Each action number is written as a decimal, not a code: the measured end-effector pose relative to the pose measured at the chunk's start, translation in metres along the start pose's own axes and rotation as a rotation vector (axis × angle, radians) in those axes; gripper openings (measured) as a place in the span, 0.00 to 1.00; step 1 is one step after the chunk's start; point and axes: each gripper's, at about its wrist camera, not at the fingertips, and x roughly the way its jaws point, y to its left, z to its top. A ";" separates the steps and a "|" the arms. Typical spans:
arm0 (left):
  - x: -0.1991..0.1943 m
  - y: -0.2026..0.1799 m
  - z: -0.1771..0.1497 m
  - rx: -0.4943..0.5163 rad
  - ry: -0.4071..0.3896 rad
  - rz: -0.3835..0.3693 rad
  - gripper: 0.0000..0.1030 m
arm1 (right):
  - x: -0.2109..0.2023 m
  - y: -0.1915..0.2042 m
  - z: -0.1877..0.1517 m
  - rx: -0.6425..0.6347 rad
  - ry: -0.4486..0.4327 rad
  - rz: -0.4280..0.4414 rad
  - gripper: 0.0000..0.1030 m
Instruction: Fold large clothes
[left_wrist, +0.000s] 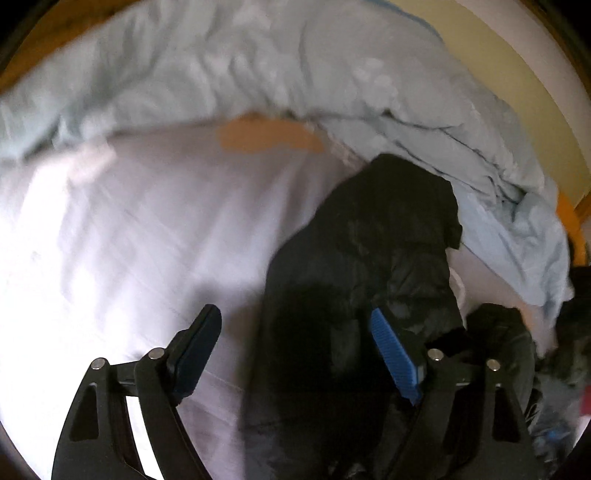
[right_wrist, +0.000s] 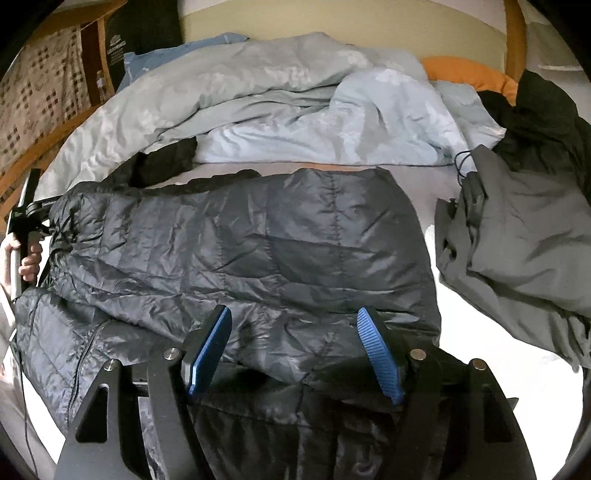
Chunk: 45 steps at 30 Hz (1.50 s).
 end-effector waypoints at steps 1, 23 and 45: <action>0.004 0.003 -0.002 -0.018 0.022 -0.026 0.67 | 0.000 0.001 0.000 -0.007 -0.002 0.000 0.71; -0.225 -0.012 -0.082 0.039 -0.420 -0.313 0.01 | -0.068 0.009 0.006 0.088 -0.114 0.026 0.71; -0.178 -0.174 -0.215 0.637 -0.292 -0.275 0.78 | -0.077 -0.008 -0.003 0.154 -0.118 -0.030 0.71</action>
